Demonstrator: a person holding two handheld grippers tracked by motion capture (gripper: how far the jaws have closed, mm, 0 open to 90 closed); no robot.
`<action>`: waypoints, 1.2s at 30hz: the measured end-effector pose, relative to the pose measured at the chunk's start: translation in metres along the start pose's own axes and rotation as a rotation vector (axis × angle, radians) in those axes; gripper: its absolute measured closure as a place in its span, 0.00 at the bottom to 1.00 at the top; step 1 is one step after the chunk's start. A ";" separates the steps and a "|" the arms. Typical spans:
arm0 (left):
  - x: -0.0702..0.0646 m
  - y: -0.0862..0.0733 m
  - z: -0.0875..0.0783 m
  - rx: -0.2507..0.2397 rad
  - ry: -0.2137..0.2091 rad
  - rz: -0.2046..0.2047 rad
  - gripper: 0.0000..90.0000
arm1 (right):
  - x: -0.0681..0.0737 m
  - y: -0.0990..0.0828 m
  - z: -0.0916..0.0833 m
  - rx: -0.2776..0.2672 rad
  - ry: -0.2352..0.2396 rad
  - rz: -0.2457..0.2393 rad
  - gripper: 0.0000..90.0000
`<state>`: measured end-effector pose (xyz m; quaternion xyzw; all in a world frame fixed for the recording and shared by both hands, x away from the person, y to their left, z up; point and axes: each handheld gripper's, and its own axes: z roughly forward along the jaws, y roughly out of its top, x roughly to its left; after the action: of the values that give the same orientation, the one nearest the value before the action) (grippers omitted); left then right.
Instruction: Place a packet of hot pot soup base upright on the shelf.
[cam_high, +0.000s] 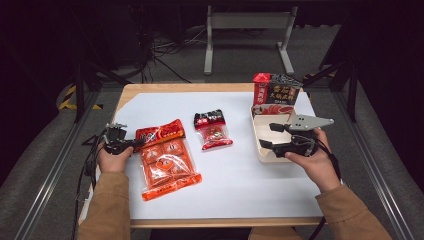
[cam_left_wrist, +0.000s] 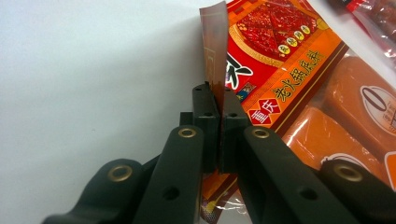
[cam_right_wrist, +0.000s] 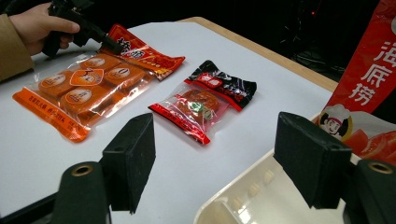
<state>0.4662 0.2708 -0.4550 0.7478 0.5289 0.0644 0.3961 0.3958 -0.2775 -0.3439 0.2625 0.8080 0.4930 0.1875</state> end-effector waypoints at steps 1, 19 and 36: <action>0.000 0.000 0.000 0.000 0.000 0.000 1.00 | 0.000 0.000 0.000 0.000 0.000 0.000 0.34; -0.015 0.008 -0.036 -0.159 -0.027 0.037 1.00 | 0.004 0.004 0.000 -0.012 0.055 -0.033 0.58; -0.050 0.021 -0.081 -0.303 -0.100 0.109 1.00 | 0.008 0.013 0.002 -0.005 0.096 -0.033 0.63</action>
<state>0.4185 0.2681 -0.3698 0.7092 0.4515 0.1275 0.5263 0.3933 -0.2667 -0.3335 0.2247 0.8191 0.5038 0.1574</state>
